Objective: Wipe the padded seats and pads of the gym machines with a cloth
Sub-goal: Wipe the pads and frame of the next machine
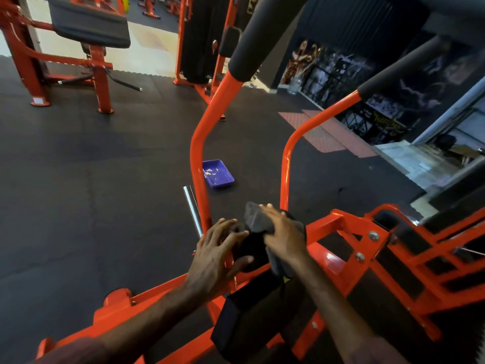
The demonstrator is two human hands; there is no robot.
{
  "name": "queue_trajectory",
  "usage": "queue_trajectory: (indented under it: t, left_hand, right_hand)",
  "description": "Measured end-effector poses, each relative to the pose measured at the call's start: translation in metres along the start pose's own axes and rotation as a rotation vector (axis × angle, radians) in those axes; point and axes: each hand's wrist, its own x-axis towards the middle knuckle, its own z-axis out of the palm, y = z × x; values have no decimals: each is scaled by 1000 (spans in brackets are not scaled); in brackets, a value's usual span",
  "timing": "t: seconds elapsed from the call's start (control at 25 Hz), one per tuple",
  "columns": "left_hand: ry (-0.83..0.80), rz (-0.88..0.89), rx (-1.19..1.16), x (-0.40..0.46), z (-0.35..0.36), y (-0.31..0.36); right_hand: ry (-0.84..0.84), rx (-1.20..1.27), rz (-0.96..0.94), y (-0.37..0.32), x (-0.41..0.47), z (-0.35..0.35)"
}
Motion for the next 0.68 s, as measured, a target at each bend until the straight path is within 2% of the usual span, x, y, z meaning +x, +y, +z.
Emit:
queue_trajectory:
  t: [0.08,0.16,0.24,0.32,0.44,0.52,0.6,0.68]
  left_hand:
    - [-83,-178,-31,4,-2,1]
    - [-181,-258,9,10,-3,-1]
    - [-171,-227,36,10,-3,-2]
    - [-109,-148,54,5,-1,0]
    - [-78,-48,94,-2,4,2]
    - [-105,-25,124,-1,1,1]
    - [-118,-12,157,-2,0,-1]
    - [-103,12,188,-5,2,-1]
  right_hand:
    - [9,-82,145,25,19,-24]
    - [65,-88,280,36,37,-35]
    - [62,-112,235,21,35,-14]
    - [4,-90,85,2,12,15]
    - [38,-8,-26,17,-9,13]
    - [106,-42,102,47,7,-1]
    - [171,47,302,61,25,-16]
    - [255,74,347,51,21,-9]
